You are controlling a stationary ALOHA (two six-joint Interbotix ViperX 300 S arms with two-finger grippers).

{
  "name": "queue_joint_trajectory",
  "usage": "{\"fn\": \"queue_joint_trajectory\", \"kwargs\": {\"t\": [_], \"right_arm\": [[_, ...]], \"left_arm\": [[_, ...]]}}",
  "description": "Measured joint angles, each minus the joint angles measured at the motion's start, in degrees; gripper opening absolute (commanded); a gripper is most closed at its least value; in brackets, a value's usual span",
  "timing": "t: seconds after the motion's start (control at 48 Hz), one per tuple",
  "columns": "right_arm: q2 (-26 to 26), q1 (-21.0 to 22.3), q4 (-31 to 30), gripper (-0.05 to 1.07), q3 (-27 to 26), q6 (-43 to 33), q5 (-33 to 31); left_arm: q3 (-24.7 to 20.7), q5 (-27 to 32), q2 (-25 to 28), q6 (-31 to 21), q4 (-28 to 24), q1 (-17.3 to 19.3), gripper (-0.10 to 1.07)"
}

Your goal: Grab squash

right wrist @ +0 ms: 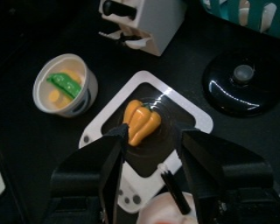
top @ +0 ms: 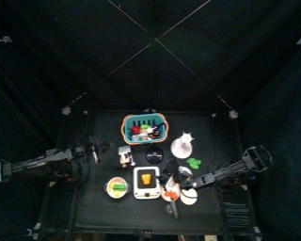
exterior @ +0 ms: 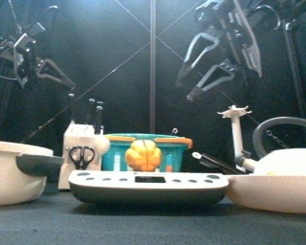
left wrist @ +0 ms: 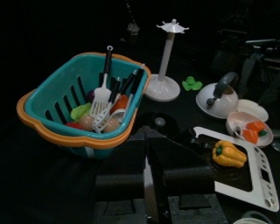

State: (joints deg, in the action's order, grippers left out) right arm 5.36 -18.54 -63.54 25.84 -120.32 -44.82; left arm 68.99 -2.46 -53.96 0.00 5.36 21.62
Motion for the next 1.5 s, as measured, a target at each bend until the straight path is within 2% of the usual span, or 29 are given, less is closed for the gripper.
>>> {"fn": "queue_joint_trajectory", "kwargs": {"t": [0.167, 0.354, 0.396, 0.521, 0.583, 0.667, 0.708, 0.854, 0.917, 1.0, 1.062, 1.104, 1.188, 1.25, 1.354, 1.5], "right_arm": [[7.6, 0.4, 3.3, 0.98, -5.0, 0.0, 0.0], [12.2, 2.7, 4.2, 0.98, -6.1, 0.0, 0.7], [12.7, 3.2, 4.2, 0.94, -6.1, 0.0, 0.8], [12.7, 3.3, 4.1, 0.74, -6.1, 0.0, 0.6], [11.8, 3.3, 4.0, 0.69, -4.8, 1.5, -0.9], [3.4, 3.5, 6.0, 0.69, -2.4, 11.1, -5.8], [0.9, 4.1, 6.2, 0.69, -1.8, 14.2, -8.0], [-2.1, 7.6, 6.4, 0.69, 3.1, 18.5, -9.1], [-3.3, 10.3, 6.4, 0.69, 6.4, 18.5, -5.7], [-4.4, 13.6, 7.3, 0.69, 10.2, 18.5, 1.8], [-4.5, 16.5, 7.8, 0.69, 12.3, 18.5, 6.0], [-4.6, 18.1, 8.2, 0.69, 13.4, 18.5, 8.0], [-4.6, 21.0, 8.9, 0.7, 15.9, 18.5, 11.9], [-4.7, 22.2, 9.2, 0.7, 16.6, 18.5, 14.3], [-4.7, 23.0, 9.4, 0.75, 16.8, 18.6, 14.8], [-4.7, 23.0, 9.5, 0.78, 16.9, 18.5, 14.7]], "left_arm": [[0.1, 0.0, -0.1, 0.0, 0.4, 0.1, 0.37], [0.2, 0.0, -0.1, 0.1, 0.4, 0.0, 0.37], [0.2, 0.0, -0.1, 0.0, 0.4, 0.0, 0.37], [0.4, 0.0, -0.1, 0.1, 0.5, 0.0, 0.37], [0.4, 0.0, -0.1, 0.1, 0.4, 0.0, 0.37], [0.4, 0.0, -0.2, 0.1, 0.5, 0.1, 0.37], [0.4, -0.2, -0.2, 0.1, 0.4, 0.1, 0.37], [0.4, -4.7, -1.7, 0.3, 0.3, -0.2, 0.37], [0.4, -7.8, -2.2, 0.3, -1.8, -1.7, 0.37], [0.4, -9.6, -1.6, -0.1, -2.5, -7.1, 0.37], [-0.3, -9.6, 0.4, 0.0, -2.7, -10.7, 0.4], [-1.1, -9.6, 2.8, 0.0, -2.8, -12.3, 0.45], [-2.4, -9.8, 6.7, 0.0, -2.8, -12.9, 0.58], [-2.5, -11.2, 7.7, 0.1, -2.8, -12.9, 0.66], [-2.5, -15.2, 7.7, 0.1, -2.8, -12.9, 0.67], [-2.5, -15.6, 8.2, 0.1, -2.8, -12.9, 0.67]]}}
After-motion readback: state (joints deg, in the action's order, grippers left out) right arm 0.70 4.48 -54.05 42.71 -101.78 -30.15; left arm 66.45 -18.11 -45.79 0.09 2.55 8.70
